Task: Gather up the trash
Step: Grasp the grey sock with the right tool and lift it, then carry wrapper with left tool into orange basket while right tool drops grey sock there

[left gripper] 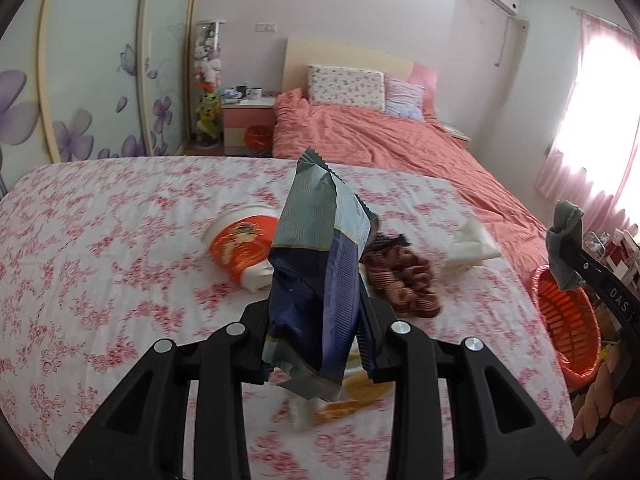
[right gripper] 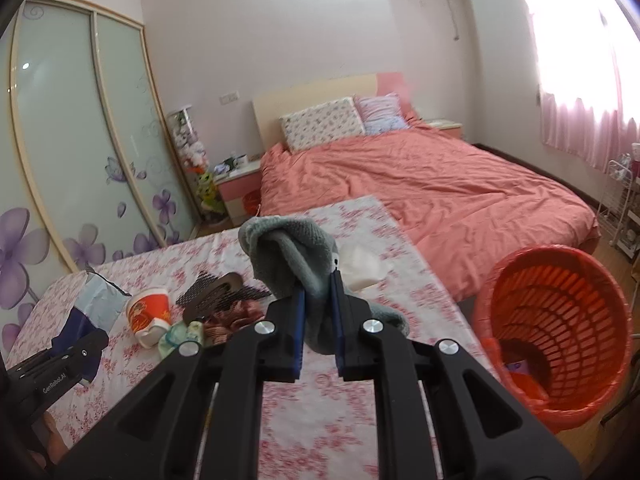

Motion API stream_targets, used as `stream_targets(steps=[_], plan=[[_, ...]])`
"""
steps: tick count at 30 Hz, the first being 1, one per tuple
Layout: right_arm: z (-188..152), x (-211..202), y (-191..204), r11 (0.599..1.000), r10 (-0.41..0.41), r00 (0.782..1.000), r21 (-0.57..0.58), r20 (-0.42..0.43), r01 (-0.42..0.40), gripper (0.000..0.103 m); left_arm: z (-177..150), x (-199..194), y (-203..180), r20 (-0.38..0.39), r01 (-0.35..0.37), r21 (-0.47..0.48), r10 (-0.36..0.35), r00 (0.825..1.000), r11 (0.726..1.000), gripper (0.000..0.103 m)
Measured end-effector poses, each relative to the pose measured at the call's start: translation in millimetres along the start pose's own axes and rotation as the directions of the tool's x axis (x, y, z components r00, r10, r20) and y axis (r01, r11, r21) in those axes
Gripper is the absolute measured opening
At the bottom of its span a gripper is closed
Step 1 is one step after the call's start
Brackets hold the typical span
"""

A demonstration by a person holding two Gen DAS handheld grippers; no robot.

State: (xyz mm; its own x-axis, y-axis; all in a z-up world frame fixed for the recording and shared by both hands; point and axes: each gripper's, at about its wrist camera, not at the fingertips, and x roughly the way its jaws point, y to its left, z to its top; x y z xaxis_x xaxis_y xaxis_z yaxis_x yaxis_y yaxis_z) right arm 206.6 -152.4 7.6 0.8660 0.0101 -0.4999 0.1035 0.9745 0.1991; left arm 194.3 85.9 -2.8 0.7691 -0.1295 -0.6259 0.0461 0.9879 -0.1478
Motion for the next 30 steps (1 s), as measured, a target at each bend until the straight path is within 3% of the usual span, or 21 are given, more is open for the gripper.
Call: stream_targets(steps=[17,30], plan=[[5.1,-45.5,-79.3,0.990,-0.108,0.992,0.094,0.070,0.101,0.013,0.5,-1.8,-83.3,-0.006,0.114,0.098,-0.114,0.993,0.989,0.033],[-1.0,-62.6,-147.1,0.966,-0.188,0.979,0.195,0.082,0.169,0.013,-7.1,7.9,-167.7,-0.053,0.242,0.182,-0.236,0.970,0.953,0.033]])
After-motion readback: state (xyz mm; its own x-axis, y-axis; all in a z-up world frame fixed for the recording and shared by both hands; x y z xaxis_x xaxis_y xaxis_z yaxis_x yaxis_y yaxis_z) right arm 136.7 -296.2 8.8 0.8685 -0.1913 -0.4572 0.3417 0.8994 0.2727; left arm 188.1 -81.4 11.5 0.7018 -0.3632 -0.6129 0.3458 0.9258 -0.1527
